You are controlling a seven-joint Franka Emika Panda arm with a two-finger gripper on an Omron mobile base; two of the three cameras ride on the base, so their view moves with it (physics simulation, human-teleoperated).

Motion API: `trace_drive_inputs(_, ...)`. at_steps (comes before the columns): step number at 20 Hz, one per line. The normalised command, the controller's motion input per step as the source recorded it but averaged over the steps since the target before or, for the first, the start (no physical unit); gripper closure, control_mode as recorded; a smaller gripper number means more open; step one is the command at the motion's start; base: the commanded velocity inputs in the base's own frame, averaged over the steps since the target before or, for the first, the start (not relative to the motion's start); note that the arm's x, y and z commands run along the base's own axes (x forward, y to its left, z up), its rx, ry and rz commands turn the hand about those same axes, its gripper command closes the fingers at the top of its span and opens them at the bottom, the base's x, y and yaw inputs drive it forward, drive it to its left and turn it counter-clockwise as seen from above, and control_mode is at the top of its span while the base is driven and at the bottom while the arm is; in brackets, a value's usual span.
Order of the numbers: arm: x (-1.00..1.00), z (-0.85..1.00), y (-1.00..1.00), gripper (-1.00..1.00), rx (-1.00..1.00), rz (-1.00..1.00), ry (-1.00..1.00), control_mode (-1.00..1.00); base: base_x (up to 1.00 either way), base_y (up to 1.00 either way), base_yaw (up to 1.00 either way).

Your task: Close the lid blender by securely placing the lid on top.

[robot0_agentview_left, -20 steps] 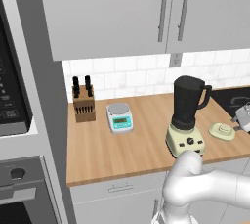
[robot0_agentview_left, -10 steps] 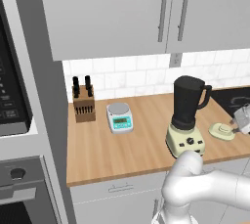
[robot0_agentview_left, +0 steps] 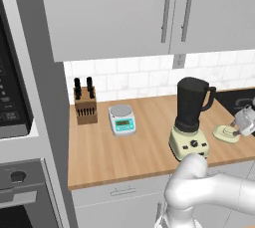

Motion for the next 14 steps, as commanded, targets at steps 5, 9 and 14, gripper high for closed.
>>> trace_drive_inputs(5, 0.01, -0.08, 0.08, -1.00, -0.06, 0.00, 0.00, -1.00, 0.00, 0.00, 0.00)
trace_drive_inputs(9, 0.13, -0.03, 0.00, -1.00, -0.02, 0.00, 0.00, -1.00, 0.00, 0.00, 0.00)
trace_drive_inputs(14, 0.18, 0.00, 0.00, -1.00, 0.00, 0.00, 0.00, -1.00, 0.00, 0.00, 0.00)
